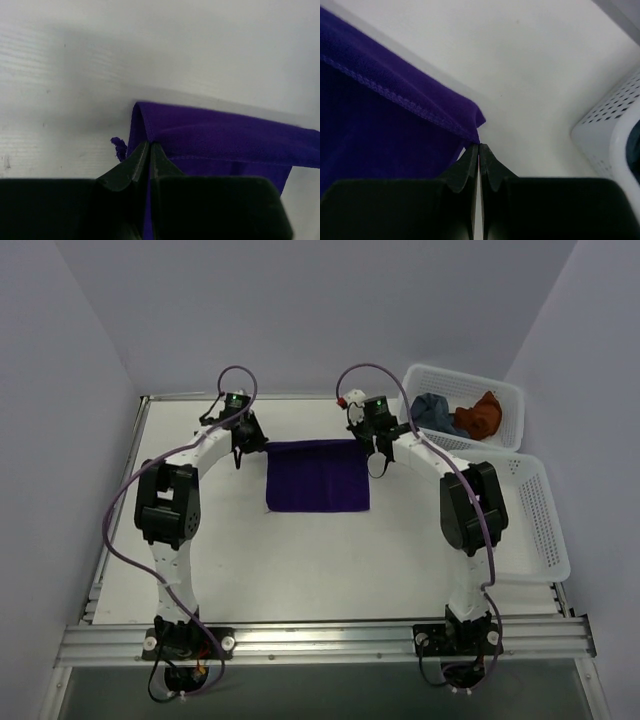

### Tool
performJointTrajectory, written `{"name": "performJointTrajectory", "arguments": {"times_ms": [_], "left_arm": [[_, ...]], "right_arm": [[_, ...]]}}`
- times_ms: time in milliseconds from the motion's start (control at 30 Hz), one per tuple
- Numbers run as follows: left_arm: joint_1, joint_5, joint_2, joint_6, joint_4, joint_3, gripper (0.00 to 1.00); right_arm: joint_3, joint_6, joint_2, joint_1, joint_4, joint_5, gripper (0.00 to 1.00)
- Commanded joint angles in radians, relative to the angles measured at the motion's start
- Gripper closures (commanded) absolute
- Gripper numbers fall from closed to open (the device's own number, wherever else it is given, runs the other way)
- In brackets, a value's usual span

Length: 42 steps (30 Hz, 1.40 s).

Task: Fold and stack the towels
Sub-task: Fold the towel at the center of the board.

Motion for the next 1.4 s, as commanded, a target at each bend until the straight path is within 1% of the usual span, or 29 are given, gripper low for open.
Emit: {"name": "performJointTrajectory", "arguments": {"times_ms": [0,67,200,300,333,400,567,800,967,1000,1033,1067,1133,1167,1200,1233,1267,1367], "left_arm": [[0.003,0.039,-0.114,0.007,0.035,-0.111,0.98],[-0.008,0.041,-0.165,0.003,0.035,-0.179,0.98],[-0.022,0.024,-0.254,-0.006,0.002,-0.268,0.98],[-0.026,0.027,-0.309,-0.019,0.009,-0.344,0.98],[-0.028,0.026,-0.319,-0.020,0.009,-0.358,0.98],[-0.034,0.024,-0.337,-0.021,0.005,-0.383,0.98],[-0.061,0.029,-0.340,-0.033,-0.024,-0.427,0.98],[-0.063,0.022,-0.371,-0.039,-0.060,-0.490,0.98],[-0.066,0.087,-0.377,-0.047,-0.069,-0.521,0.97],[-0.066,0.088,-0.385,-0.049,-0.076,-0.533,0.91],[-0.068,0.090,-0.389,-0.049,-0.084,-0.538,0.82],[-0.068,0.090,-0.397,-0.049,-0.092,-0.543,0.78],[-0.069,0.087,-0.426,-0.046,-0.126,-0.543,0.48],[-0.071,0.081,-0.438,-0.038,-0.136,-0.540,0.40],[-0.072,0.061,-0.461,-0.035,-0.161,-0.530,0.28],[-0.074,0.049,-0.472,-0.032,-0.170,-0.524,0.19],[-0.075,0.041,-0.483,-0.023,-0.178,-0.518,0.06],[-0.074,0.027,-0.486,0.006,-0.175,-0.481,0.06]], "right_arm": [[-0.092,-0.054,-0.124,0.018,-0.043,-0.030,1.00],[-0.159,-0.046,-0.176,0.031,-0.046,-0.027,1.00],[-0.242,-0.025,-0.250,0.067,-0.077,-0.001,1.00],[-0.294,-0.007,-0.293,0.096,-0.101,0.013,1.00],[-0.305,0.000,-0.307,0.103,-0.106,0.054,1.00],[-0.326,0.018,-0.321,0.123,-0.123,0.074,1.00],[-0.389,0.058,-0.355,0.143,-0.141,0.102,1.00],[-0.446,0.073,-0.381,0.151,-0.161,0.132,1.00],[-0.486,0.115,-0.381,0.174,-0.173,0.129,0.99],[-0.500,0.124,-0.379,0.180,-0.172,0.129,0.95],[-0.504,0.138,-0.376,0.185,-0.173,0.129,0.86],[-0.511,0.154,-0.375,0.195,-0.180,0.123,0.68],[-0.518,0.176,-0.382,0.208,-0.184,0.129,0.49],[-0.515,0.188,-0.388,0.211,-0.195,0.122,0.40],[-0.512,0.202,-0.396,0.215,-0.198,0.111,0.37],[-0.506,0.211,-0.420,0.216,-0.197,0.102,0.33],[-0.500,0.225,-0.434,0.217,-0.190,0.099,0.28],[-0.465,0.318,-0.462,0.190,-0.167,0.102,0.18]]}}
